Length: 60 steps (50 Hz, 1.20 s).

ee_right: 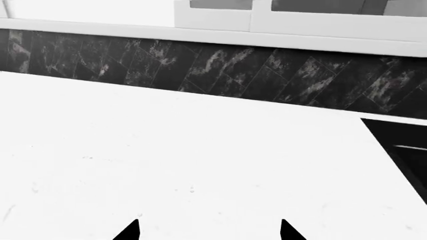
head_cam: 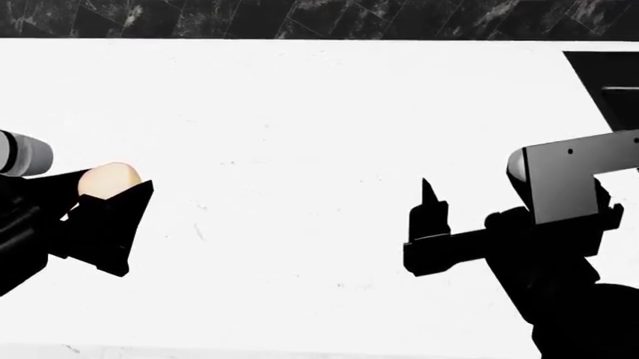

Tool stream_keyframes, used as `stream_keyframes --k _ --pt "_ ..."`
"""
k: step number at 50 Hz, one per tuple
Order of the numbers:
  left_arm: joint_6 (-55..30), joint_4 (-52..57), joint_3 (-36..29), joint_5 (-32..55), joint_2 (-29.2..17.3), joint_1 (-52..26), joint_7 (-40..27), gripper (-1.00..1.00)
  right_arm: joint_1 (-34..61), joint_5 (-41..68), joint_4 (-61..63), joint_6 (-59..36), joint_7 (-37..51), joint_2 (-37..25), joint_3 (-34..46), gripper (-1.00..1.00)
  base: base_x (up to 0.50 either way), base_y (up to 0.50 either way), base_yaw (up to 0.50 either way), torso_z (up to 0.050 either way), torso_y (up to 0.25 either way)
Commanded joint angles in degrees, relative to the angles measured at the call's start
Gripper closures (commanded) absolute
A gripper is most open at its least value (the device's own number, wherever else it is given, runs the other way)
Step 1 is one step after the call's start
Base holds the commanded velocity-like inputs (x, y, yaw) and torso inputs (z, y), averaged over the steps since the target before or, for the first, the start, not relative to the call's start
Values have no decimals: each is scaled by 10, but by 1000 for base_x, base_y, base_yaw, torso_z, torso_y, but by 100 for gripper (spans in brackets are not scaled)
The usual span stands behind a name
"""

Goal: Place the apricot and the ginger on separate cutting boards.

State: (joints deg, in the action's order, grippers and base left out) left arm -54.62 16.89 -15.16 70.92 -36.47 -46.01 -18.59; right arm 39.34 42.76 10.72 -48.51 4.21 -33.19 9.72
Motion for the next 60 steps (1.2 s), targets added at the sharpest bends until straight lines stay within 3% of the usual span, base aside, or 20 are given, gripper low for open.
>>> stream_keyframes --k 1,60 --pt "12 1 2 2 0 17 -3 100 -9 -5 -1 5 3 -1 3 -100 -62 -332 0 0 0" --pt "20 5 2 14 -4 21 -8 100 -17 -2 -1 14 0 -4 11 -100 -25 -442 0 0 0"
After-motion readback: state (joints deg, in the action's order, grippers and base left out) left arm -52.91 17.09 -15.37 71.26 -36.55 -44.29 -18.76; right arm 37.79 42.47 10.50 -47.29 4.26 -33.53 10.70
